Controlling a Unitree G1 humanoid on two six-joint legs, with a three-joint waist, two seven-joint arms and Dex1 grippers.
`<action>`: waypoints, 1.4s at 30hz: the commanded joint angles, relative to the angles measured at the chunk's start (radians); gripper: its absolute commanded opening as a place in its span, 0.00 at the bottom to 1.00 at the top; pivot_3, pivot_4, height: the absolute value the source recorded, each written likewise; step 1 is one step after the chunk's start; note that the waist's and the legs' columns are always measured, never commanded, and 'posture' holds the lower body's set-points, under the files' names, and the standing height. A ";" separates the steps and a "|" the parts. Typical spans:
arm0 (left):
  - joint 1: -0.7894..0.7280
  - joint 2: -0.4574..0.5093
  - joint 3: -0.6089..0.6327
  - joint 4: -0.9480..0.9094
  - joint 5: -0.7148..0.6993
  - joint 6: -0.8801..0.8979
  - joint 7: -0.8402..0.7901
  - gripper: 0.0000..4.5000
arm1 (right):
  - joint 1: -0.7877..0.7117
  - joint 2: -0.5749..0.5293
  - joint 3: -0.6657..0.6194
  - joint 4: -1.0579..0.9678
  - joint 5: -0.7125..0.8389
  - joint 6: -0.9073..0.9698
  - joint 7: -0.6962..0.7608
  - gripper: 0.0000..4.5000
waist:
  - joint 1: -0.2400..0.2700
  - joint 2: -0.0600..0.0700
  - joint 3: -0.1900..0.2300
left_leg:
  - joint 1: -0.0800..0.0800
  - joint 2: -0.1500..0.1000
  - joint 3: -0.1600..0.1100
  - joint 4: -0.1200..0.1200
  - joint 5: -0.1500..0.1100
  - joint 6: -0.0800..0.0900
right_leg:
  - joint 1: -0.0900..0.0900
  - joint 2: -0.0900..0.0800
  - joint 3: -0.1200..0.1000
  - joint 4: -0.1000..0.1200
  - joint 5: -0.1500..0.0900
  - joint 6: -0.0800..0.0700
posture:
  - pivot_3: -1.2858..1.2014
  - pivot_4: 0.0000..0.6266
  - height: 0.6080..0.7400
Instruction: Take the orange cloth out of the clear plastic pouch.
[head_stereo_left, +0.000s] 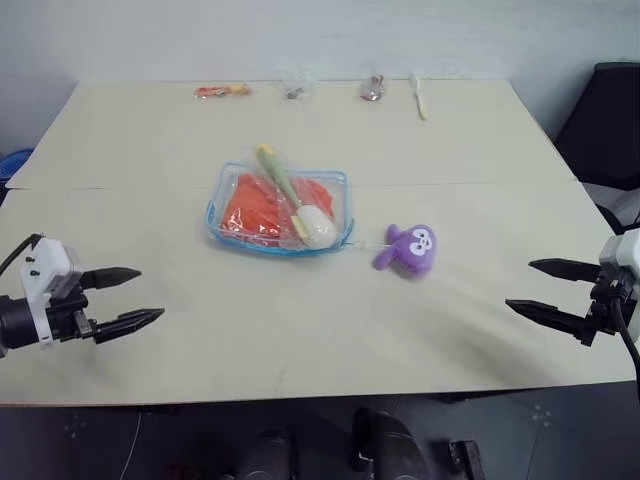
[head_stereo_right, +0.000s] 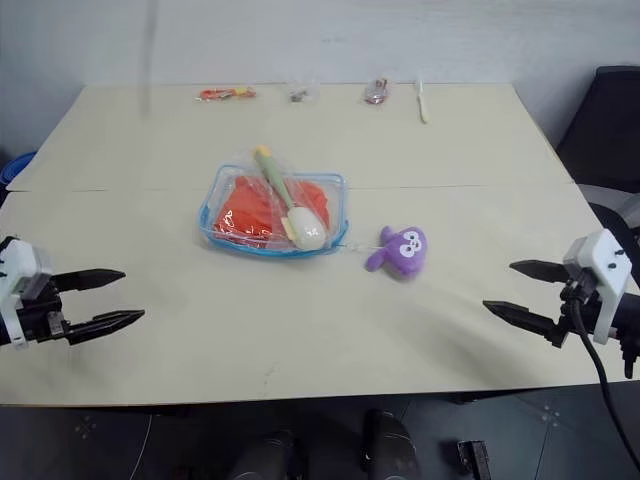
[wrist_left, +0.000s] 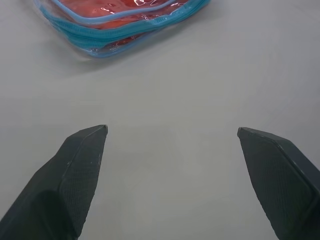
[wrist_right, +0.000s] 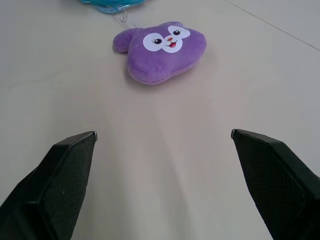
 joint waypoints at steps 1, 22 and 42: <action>0.005 0.001 0.006 -0.013 0.020 -0.033 -0.007 0.97 | 0.007 0.008 -0.034 -0.016 -0.006 -0.022 -0.005 1.00 | 0.000 0.000 0.000 | 0.000 0.000 0.000 0.000 0.000 0.000 | 0.000 0.000 0.000 0.000 0.000 0.000 | 0.52 0.24 1.00; -0.027 -0.014 0.007 -0.019 0.016 0.022 0.053 0.97 | 0.012 0.017 -0.017 -0.039 0.015 0.026 -0.016 1.00 | 0.000 0.000 0.000 | 0.000 -0.001 0.001 0.000 0.000 0.000 | 0.000 0.000 0.000 0.000 0.000 0.000 | 0.52 0.24 1.00; -0.549 -0.186 -0.107 -0.231 -0.269 0.779 0.606 0.97 | -0.089 0.120 0.079 -0.385 0.117 0.126 -0.222 1.00 | 0.007 0.000 0.000 | 0.000 -0.002 -0.002 0.003 0.001 -0.001 | 0.001 -0.001 0.002 0.003 0.001 0.003 | 0.52 0.24 1.00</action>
